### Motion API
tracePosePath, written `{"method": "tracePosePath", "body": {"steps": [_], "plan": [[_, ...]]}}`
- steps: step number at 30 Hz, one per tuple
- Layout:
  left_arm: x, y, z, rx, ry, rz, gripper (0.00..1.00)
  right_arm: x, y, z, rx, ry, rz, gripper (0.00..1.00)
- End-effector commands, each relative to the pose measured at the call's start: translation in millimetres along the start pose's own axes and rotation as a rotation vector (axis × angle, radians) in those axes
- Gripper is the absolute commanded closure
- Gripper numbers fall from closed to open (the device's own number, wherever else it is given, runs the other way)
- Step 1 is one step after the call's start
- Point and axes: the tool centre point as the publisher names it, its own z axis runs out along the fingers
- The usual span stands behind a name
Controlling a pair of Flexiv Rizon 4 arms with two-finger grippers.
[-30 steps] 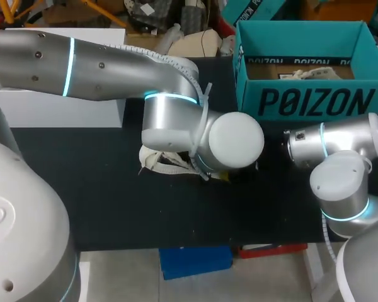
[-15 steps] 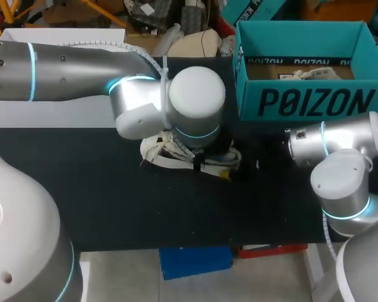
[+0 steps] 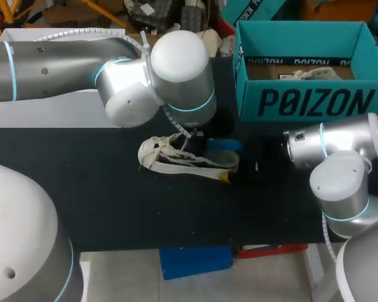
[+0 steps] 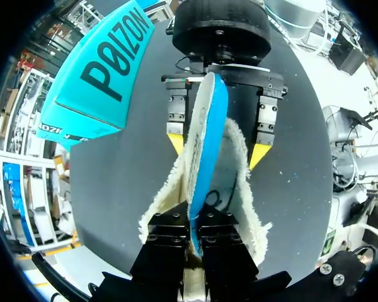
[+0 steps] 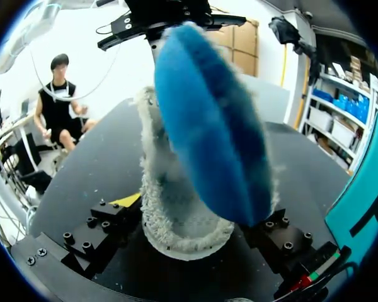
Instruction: Take the shoe out of the shoebox, open the shoe tongue, remove and reinsert the insole, then place the shoe into the shoebox
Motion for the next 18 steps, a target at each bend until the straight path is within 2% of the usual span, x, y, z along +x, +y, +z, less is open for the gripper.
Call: {"method": "tracePosePath", "body": {"steps": [1, 5, 7, 11, 12, 14, 15, 18], "plan": [[5.4, -6.7, 10.2, -0.004, 0.006, 0.001, 1.00, 1.9, 0.2, 3.4, 0.003, -0.002, 0.002, 1.00], [8.8, -7.4, 11.8, 0.067, 0.024, 0.035, 0.99, 1.9, 0.2, 3.4, 0.003, -0.002, 0.002, 1.00], [10.0, -8.0, 12.4, 0.089, 0.024, 0.049, 0.73, 1.9, 0.2, 3.4, 0.003, -0.002, 0.002, 1.00], [11.0, -8.2, 13.5, 0.159, 0.032, 0.089, 0.50, 1.9, 0.2, 3.4, 0.003, -0.002, 0.002, 1.00], [11.0, -8.4, 13.5, 0.177, 0.031, 0.100, 0.35, 1.9, 0.2, 3.4, 0.003, -0.002, 0.002, 1.00], [9.5, -9.6, 11.9, 0.198, 0.021, 0.110, 0.20, 1.9, 0.2, 3.4, 0.003, -0.002, 0.002, 1.00], [8.4, -10.6, 10.7, 0.217, 0.020, 0.119, 0.17, 1.9, 0.2, 3.4, 0.003, -0.002, 0.002, 1.00], [4.2, -15.8, 8.8, 0.248, 0.006, 0.134, 0.18, 1.9, 0.2, 3.4, 0.003, -0.002, 0.002, 1.00]]}}
